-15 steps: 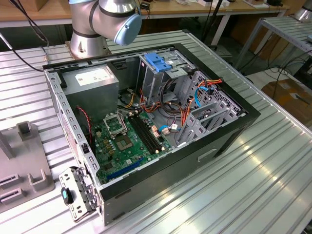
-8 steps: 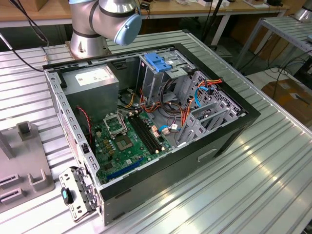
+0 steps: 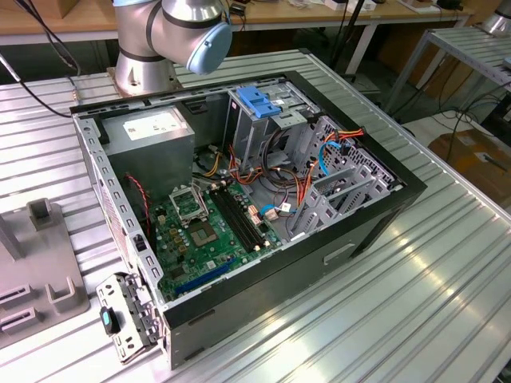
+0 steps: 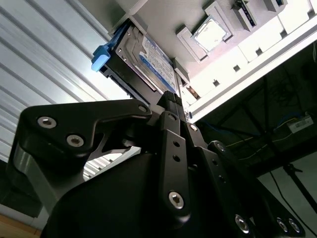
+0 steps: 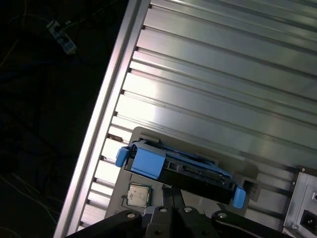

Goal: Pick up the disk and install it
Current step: 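Pick up the disk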

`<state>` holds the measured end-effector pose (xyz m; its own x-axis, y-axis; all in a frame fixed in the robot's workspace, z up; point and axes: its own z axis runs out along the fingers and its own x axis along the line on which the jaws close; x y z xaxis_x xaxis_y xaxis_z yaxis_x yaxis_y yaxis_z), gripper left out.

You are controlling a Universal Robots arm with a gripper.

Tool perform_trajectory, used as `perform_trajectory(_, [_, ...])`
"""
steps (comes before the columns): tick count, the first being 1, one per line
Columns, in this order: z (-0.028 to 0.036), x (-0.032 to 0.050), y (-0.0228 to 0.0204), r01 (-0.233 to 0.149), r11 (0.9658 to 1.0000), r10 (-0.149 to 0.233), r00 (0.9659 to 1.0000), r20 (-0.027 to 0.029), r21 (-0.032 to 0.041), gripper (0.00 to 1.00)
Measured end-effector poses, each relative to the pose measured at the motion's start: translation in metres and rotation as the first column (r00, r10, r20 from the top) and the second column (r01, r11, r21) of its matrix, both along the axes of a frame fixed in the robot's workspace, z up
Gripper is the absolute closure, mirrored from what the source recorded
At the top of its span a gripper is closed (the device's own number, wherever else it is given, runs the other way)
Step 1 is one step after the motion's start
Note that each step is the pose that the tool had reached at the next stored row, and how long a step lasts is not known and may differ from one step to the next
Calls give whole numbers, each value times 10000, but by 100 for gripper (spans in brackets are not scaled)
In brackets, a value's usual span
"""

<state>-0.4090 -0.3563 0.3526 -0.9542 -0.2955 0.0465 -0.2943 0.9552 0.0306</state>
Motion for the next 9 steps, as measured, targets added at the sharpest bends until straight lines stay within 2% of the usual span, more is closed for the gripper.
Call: perform_trajectory(9, [0, 0, 0, -10, 10000, 10, 10000, -1, 0, 89])
